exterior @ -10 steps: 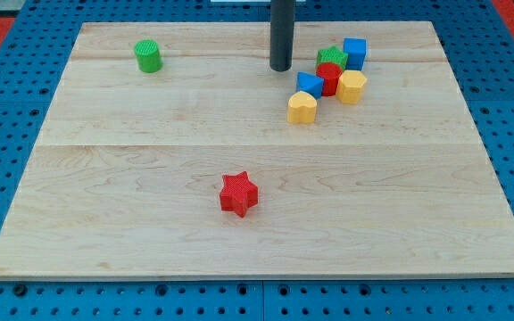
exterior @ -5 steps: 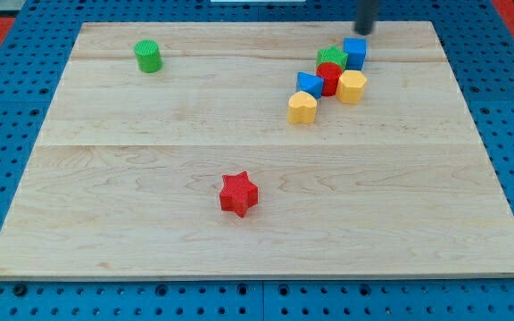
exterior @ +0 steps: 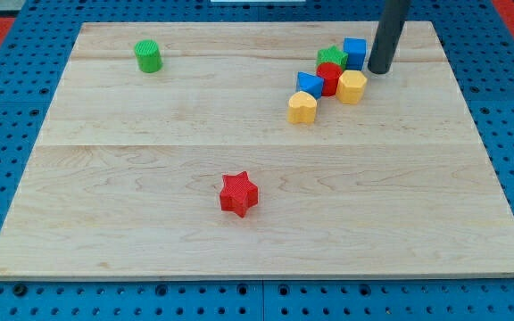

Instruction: Push the blue cube slightly up

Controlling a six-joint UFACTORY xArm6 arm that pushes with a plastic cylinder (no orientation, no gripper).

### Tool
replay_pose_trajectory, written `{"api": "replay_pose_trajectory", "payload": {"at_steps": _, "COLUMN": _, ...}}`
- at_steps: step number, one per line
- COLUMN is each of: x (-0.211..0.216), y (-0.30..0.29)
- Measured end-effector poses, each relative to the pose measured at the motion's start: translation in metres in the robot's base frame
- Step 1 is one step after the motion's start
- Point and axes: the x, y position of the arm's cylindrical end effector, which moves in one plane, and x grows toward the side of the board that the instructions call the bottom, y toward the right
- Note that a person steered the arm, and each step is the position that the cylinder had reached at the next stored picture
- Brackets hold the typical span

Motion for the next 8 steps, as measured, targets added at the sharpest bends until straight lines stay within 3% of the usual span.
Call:
{"api": "replay_pose_trajectory", "payload": {"at_steps": 2, "x": 0.0, "y": -0.032}}
{"api": "replay_pose_trajectory", "payload": {"at_steps": 6, "x": -0.041, "y": -0.033}}
{"api": "replay_pose_trajectory", "payload": {"at_steps": 8, "x": -0.005, "y": 0.027}}
